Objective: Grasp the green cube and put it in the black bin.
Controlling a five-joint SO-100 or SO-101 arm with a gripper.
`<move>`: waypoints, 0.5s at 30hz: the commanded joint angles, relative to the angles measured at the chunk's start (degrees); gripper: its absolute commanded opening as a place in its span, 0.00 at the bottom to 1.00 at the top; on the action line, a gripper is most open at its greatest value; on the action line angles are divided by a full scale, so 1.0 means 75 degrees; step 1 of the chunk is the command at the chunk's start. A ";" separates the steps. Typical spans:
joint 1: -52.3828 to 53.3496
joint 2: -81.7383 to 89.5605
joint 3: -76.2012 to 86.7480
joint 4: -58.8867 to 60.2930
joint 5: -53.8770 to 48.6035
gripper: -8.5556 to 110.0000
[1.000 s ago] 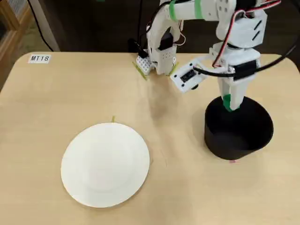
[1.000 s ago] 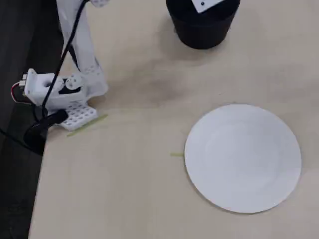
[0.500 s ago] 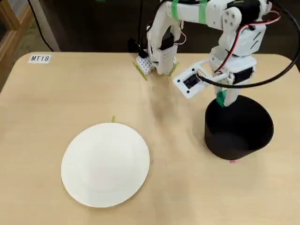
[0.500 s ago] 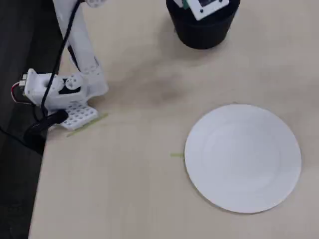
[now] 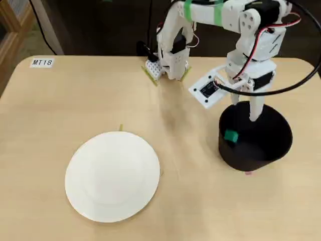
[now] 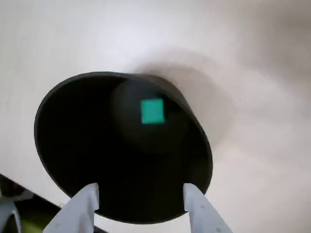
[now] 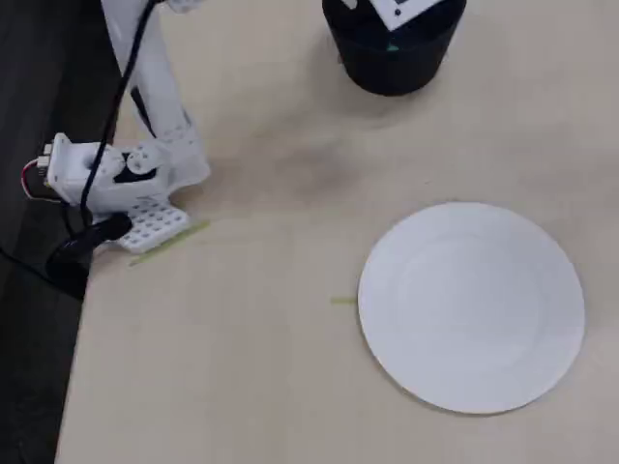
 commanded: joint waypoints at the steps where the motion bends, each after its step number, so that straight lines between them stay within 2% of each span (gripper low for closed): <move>1: -0.0035 0.0398 -0.0105 -0.0070 0.0000 0.24; 3: -0.0035 0.0469 -0.0117 -0.0070 0.0070 0.09; 4: -0.0012 0.0539 -0.0117 0.0012 0.0070 0.07; 8: 0.0727 0.1723 0.0316 0.0199 0.0504 0.07; 11: 0.2063 0.3363 0.1043 0.0176 0.0633 0.07; 15: 0.3949 0.6668 0.3645 -0.1148 0.0621 0.07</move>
